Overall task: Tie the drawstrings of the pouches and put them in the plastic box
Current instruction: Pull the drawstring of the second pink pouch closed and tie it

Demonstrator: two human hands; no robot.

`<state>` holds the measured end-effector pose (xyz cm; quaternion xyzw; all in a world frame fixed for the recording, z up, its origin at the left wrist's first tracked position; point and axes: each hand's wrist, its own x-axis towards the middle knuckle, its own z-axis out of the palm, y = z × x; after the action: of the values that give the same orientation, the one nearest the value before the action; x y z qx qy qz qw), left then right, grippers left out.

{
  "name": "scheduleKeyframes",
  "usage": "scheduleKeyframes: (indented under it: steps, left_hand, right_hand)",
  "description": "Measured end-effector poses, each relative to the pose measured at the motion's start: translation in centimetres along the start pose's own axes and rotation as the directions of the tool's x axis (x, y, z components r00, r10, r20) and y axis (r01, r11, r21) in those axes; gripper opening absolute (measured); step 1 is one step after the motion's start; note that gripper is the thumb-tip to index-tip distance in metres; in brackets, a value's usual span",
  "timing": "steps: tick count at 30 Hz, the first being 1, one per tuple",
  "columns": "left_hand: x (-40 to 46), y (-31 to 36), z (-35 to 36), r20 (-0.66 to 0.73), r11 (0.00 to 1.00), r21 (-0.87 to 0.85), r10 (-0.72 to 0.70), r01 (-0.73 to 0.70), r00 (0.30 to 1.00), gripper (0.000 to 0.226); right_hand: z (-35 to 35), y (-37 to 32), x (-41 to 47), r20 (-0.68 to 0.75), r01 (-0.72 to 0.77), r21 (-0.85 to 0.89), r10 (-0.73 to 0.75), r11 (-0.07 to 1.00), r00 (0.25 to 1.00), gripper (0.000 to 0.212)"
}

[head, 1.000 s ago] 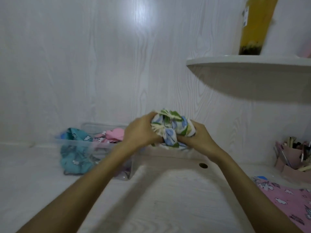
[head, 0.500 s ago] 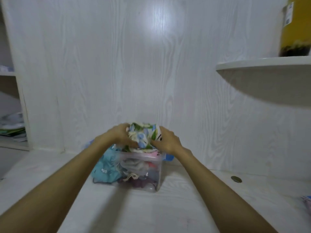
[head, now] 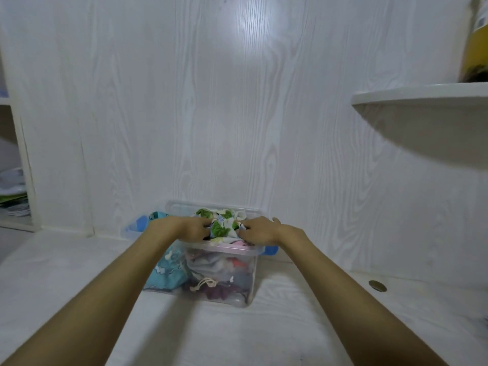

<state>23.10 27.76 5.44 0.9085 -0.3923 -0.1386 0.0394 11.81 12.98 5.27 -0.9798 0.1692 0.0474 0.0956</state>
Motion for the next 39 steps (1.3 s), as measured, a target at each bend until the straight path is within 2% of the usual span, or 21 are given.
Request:
scheduleKeyframes:
  steps: [3, 5, 6, 7, 9, 12, 14, 15, 19, 23, 25, 27, 29, 32, 35, 39]
  left_hand:
    - [0.5, 0.1, -0.1, 0.024, 0.999, 0.041, -0.032, 0.031, 0.999, 0.047]
    - [-0.2, 0.6, -0.4, -0.009, 0.999, 0.042, -0.028, 0.028, 1.000, 0.043]
    - [-0.8, 0.8, -0.7, -0.058, 0.999, 0.035, -0.020, 0.022, 0.998, 0.041]
    - [-1.7, 1.3, -1.3, -0.127, 0.999, 0.035, -0.010, 0.014, 0.992, 0.040]
    - [-3.7, 2.4, -2.3, -0.279, 1.000, 0.018, -0.008, 0.014, 0.960, 0.049]
    - [-6.7, 5.2, -2.7, -0.502, 0.999, -0.001, 0.039, -0.046, 0.864, 0.048]
    - [-7.9, 8.3, -2.1, -0.614, 0.987, -0.072, 0.069, -0.143, 0.786, 0.043]
    - [-8.2, 10.0, -1.6, -0.632, 0.973, -0.118, 0.080, -0.198, 0.771, 0.042]
    - [-6.9, 17.7, 2.1, -0.531, 0.897, -0.228, 0.211, -0.378, 0.821, 0.038]
    - [-5.7, 24.9, 6.9, -0.355, 0.849, -0.313, 0.310, -0.425, 0.882, 0.034]
    - [-5.2, 28.8, 9.4, -0.259, 0.799, -0.386, 0.386, -0.461, 0.886, 0.028]
    - [-4.8, 32.6, 12.1, -0.163, 0.739, -0.482, 0.452, -0.470, 0.877, 0.025]
    - [-4.7, 36.4, 14.7, -0.065, 0.698, -0.581, 0.473, -0.418, 0.879, 0.024]
    - [-4.7, 40.8, 17.5, 0.012, 0.712, -0.605, 0.455, -0.356, 0.890, 0.024]
    - [-4.4, 43.5, 19.7, -0.010, 0.739, -0.575, 0.422, -0.350, 0.907, 0.033]
    - [-3.4, 44.4, 21.9, -0.061, 0.759, -0.575, 0.333, -0.306, 0.941, 0.051]
  right_hand:
    - [0.1, -0.3, 0.2, 0.002, 0.001, -0.012, -0.001, 1.000, 1.000, 0.029]
    - [0.4, -0.1, 0.2, -0.060, 0.046, 0.073, -0.042, 0.996, 0.997, 0.019]
    - [0.5, 0.2, -0.1, -0.125, 0.102, 0.151, -0.083, 0.983, 0.989, 0.021]
    - [0.4, 0.5, -0.9, -0.200, 0.161, 0.228, -0.116, 0.960, 0.973, 0.033]
    - [0.1, 1.2, -3.0, -0.320, 0.233, 0.359, -0.116, 0.904, 0.940, 0.045]
    - [-0.4, 3.5, -6.7, -0.423, 0.239, 0.443, -0.033, 0.864, 0.905, 0.036]
    - [-0.2, 5.8, -9.5, -0.418, 0.193, 0.420, 0.000, 0.887, 0.908, 0.030]
    - [0.2, 7.1, -11.0, -0.394, 0.159, 0.409, 0.017, 0.899, 0.919, 0.028]
    - [2.6, 14.6, -18.3, -0.311, -0.049, 0.383, 0.179, 0.923, 0.933, 0.022]
    - [4.2, 21.1, -24.5, -0.275, -0.234, 0.399, 0.359, 0.886, 0.892, 0.023]
    - [4.6, 23.6, -27.1, -0.272, -0.305, 0.405, 0.432, 0.862, 0.860, 0.023]
    - [5.2, 26.5, -29.2, -0.261, -0.417, 0.416, 0.545, 0.808, 0.797, 0.025]
    - [5.8, 29.1, -31.2, -0.219, -0.593, 0.353, 0.680, 0.723, 0.700, 0.033]
    - [6.8, 31.7, -33.4, -0.098, -0.787, 0.250, 0.824, 0.564, 0.558, 0.052]
    - [7.8, 33.0, -34.3, -0.076, -0.844, 0.210, 0.868, 0.494, 0.490, 0.057]
    - [8.2, 34.0, -33.8, -0.211, -0.838, 0.261, 0.875, 0.479, 0.435, 0.060]
